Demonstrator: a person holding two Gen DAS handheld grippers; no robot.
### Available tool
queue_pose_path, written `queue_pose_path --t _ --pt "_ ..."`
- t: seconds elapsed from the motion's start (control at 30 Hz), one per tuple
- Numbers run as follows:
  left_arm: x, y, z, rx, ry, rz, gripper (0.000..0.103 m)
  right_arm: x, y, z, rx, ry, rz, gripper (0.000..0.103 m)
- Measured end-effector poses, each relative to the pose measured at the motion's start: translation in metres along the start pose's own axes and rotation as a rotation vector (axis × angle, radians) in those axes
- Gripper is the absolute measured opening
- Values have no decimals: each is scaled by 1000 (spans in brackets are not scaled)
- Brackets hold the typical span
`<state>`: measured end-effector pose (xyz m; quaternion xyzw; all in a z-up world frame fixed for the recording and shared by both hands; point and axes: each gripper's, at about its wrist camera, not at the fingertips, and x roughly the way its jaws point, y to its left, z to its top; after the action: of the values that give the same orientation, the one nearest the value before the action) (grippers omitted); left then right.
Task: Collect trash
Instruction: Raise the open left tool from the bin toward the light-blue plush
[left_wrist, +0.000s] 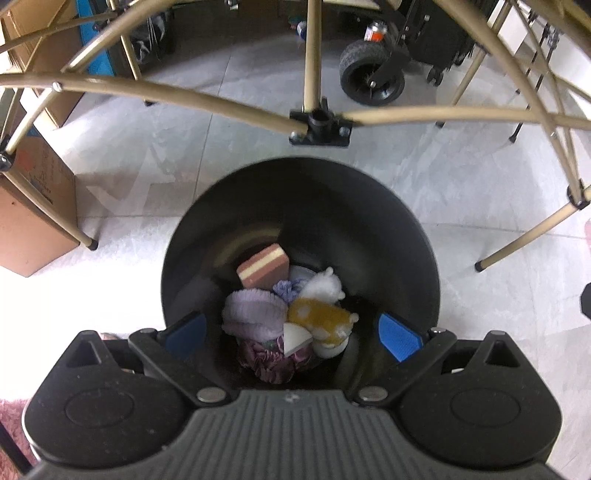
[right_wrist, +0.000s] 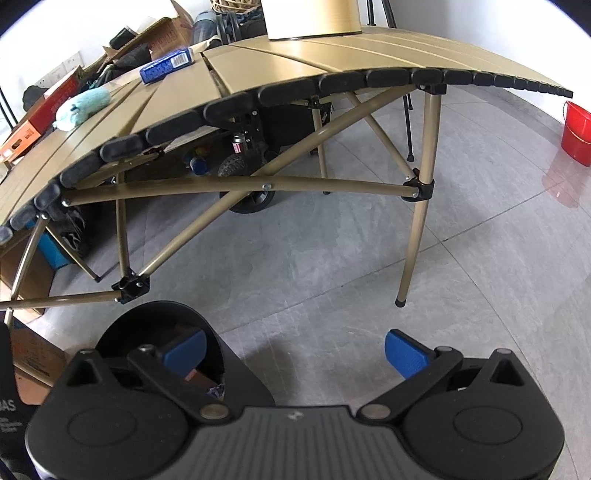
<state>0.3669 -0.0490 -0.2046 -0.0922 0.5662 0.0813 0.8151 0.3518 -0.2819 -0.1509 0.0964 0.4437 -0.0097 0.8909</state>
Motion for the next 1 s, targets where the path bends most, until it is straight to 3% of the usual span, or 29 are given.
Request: queue_pose_path --t 0.5,0.83,1.0 --pt "-69 24 -3 28 -227 -76 102 -48 8 11 -20 -127 120 103" --pt "-126 31 -20 55 -510 -138 103 -103 9 23 -32 -333 255 103" --pt "-152 34 -25 35 -596 -191 103 -129 13 29 -66 -456 294 103"
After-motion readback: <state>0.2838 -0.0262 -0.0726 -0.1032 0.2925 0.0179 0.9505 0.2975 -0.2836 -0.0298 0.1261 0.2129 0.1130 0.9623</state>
